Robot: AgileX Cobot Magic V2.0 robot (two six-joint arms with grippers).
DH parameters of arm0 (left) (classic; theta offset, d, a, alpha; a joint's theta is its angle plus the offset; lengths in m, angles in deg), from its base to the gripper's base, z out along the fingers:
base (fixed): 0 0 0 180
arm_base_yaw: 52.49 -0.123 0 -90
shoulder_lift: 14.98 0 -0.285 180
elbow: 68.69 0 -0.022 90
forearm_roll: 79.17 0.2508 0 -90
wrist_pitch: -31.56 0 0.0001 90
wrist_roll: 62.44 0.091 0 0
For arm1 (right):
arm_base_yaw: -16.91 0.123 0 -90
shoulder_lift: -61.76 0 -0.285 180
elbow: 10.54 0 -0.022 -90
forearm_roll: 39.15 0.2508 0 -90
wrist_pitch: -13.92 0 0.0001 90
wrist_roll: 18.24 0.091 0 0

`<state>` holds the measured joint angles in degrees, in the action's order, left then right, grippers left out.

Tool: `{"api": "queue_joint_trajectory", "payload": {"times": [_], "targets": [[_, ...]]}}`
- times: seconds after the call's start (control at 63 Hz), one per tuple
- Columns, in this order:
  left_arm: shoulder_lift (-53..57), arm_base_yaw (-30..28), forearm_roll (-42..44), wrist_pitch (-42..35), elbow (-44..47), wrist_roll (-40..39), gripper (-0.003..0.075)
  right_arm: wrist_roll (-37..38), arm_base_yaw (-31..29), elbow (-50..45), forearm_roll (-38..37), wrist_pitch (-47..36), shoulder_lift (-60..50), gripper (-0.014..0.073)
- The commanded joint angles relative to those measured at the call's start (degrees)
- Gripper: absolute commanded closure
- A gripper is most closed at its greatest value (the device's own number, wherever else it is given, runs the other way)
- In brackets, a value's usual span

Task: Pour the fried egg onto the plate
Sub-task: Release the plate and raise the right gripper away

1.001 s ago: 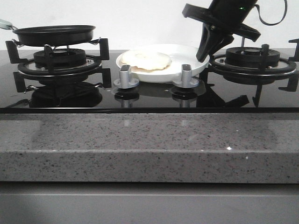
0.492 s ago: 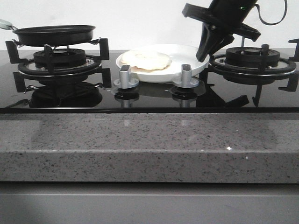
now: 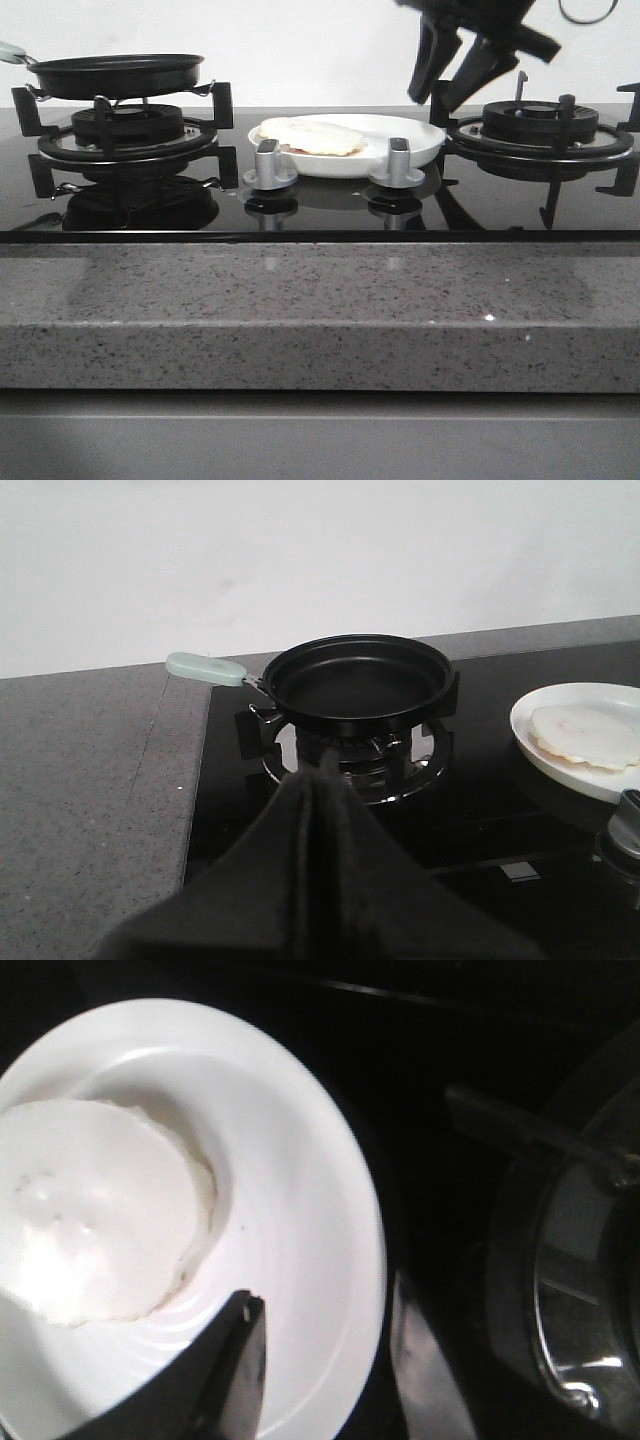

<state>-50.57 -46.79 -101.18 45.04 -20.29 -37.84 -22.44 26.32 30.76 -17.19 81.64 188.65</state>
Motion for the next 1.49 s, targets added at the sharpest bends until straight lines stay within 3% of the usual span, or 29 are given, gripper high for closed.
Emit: {"api": "queue_joint_trajectory", "payload": {"times": [0.0,0.175,0.302,0.461,0.619,0.89,1.112,1.477], "targets": [[-0.4,0.4,-0.8,-4.3,-1.5,-0.2,0.0741,-0.7,-0.5,4.6,1.9,2.8,-3.8,0.034],[-0.4,0.4,-0.8,-4.3,-1.5,-0.2,0.0741,-0.7,-0.5,7.2,1.9,6.3,-3.8,0.0596],[-0.4,0.4,-0.8,-4.3,-1.5,-0.2,0.0741,-0.7,-0.5,7.3,1.9,7.1,-3.8,0.0713],[-0.4,0.4,-0.8,-4.3,-1.5,-0.2,0.0741,-0.8,-1.0,7.3,0.9,7.8,-4.8,0.0712],[-0.4,0.4,-0.8,-4.3,-1.5,-0.2,0.0741,-0.9,-1.0,2.9,-6.3,5.5,-10.5,0.0712],[-0.4,0.4,-0.8,-4.3,-1.5,-0.2,0.0741,-1.8,-1.0,-23.5,-14.0,-13.0,-32.6,0.0712],[-0.4,0.4,-0.8,-4.3,-1.5,-0.2,0.0741,-1.8,-1.0,-47.7,-14.4,-28.4,-51.5,0.0712],[-0.4,0.4,-0.8,-4.3,-1.5,-0.2,0.0741,-1.8,-1.0,-75.8,-14.5,-40.1,-75.5,0.0712]]}}
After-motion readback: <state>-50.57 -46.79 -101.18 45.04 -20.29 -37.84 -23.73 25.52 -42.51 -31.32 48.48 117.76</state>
